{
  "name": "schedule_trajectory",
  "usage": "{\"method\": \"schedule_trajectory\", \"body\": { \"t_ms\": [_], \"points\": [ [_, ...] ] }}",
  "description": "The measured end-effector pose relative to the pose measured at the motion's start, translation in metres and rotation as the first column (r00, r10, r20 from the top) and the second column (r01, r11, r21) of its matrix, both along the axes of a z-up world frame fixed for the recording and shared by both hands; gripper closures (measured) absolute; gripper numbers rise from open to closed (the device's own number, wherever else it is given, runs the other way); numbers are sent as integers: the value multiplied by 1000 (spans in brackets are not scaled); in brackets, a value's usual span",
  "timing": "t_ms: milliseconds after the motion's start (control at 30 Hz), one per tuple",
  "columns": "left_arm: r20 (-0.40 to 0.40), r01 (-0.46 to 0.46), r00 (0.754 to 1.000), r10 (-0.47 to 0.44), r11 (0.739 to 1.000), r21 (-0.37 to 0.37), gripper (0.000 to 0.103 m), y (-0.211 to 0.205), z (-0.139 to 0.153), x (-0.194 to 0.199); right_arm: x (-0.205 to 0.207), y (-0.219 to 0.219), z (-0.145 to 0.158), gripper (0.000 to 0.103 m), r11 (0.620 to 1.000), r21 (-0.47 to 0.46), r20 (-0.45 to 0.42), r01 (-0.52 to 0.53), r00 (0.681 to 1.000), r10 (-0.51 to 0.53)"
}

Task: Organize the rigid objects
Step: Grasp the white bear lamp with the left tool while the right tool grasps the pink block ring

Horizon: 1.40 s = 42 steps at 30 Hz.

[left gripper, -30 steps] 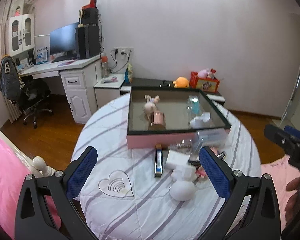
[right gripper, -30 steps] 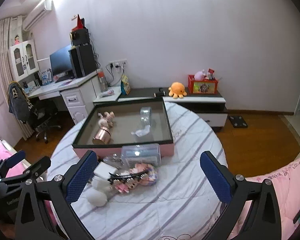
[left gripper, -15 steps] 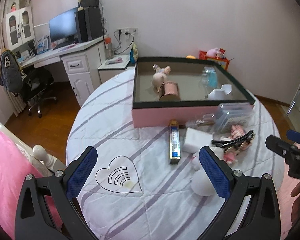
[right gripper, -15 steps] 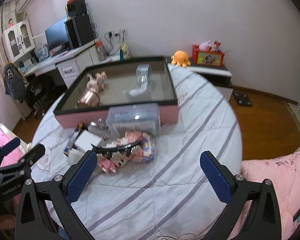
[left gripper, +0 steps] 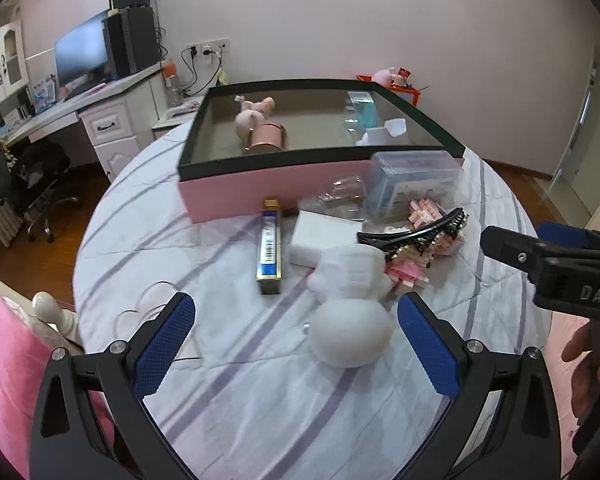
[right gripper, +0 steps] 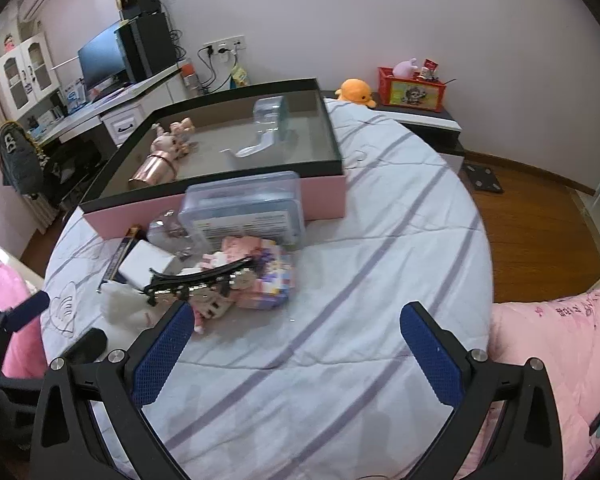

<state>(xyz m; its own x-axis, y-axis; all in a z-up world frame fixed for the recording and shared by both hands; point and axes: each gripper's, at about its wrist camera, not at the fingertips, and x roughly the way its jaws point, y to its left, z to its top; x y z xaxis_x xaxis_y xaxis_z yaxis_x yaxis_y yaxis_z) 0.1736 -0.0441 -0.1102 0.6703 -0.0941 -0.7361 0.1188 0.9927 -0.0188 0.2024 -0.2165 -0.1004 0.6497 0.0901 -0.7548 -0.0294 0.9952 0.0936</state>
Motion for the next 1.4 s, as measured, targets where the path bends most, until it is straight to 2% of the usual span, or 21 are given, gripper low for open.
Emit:
{"method": "schedule_trajectory", "body": {
  "t_ms": [67, 100, 133, 167, 200, 233, 267, 367, 567, 867, 933, 1067, 1133, 1233, 1400],
  "points": [
    [-12, 3, 1000, -3, 1000, 1, 3, -5, -7, 5, 1, -2, -1, 0, 1000, 4, -1, 3, 1000, -3],
    [-25, 8, 1000, -9, 1000, -12, 13, -6, -11, 8, 1, -3, -2, 0, 1000, 10, -2, 2, 1000, -2],
    [-48, 14, 999, -15, 999, -30, 27, -6, -17, 12, 2, -3, -3, 0, 1000, 15, -4, 1, 1000, -1],
    [-87, 24, 996, -31, 997, -73, 35, -6, -24, 17, 3, -3, -3, 0, 1000, 19, -6, -2, 1000, 2],
    [-123, 24, 992, -38, 993, -113, 50, -4, -31, 21, 3, -2, -4, 0, 1000, 26, -5, -9, 1000, 9],
    [-120, 15, 992, -27, 995, -99, 55, -4, -33, 22, 4, -1, -4, 0, 999, 31, -5, -17, 1000, 18],
    [-103, 15, 994, -24, 996, -84, 55, -4, -32, 21, 5, 2, -5, 0, 999, 34, -4, -28, 1000, 28],
    [-112, 11, 993, -25, 993, -121, 55, 2, -31, 22, 7, 6, -8, 0, 998, 37, -9, -41, 999, 42],
    [-103, 1, 995, -13, 994, -108, 55, 11, -26, 18, 17, 7, -22, 0, 999, 24, -35, -30, 999, 30],
    [-105, 5, 994, -16, 994, -109, 55, 13, -27, 18, 37, 7, -39, 5, 996, 77, -47, -39, 998, 43],
    [-106, 5, 994, -17, 994, -109, 55, 13, -27, 18, 40, 7, -40, 7, 995, 92, -40, -44, 998, 48],
    [-104, 5, 994, -16, 994, -106, 55, 13, -28, 19, 41, 8, -39, 19, 988, 141, -38, -65, 997, 71],
    [-104, 5, 994, -16, 995, -105, 55, 13, -28, 19, 43, 8, -41, 20, 984, 162, -38, -69, 996, 76],
    [-103, 7, 994, -17, 995, -102, 55, 12, -28, 18, 42, 9, -40, 36, 975, 205, -27, -84, 995, 91],
    [-103, 5, 995, -16, 995, -103, 55, 12, -28, 18, 48, 16, -45, 36, 981, 152, -24, -119, 992, 124]
  ]
}}
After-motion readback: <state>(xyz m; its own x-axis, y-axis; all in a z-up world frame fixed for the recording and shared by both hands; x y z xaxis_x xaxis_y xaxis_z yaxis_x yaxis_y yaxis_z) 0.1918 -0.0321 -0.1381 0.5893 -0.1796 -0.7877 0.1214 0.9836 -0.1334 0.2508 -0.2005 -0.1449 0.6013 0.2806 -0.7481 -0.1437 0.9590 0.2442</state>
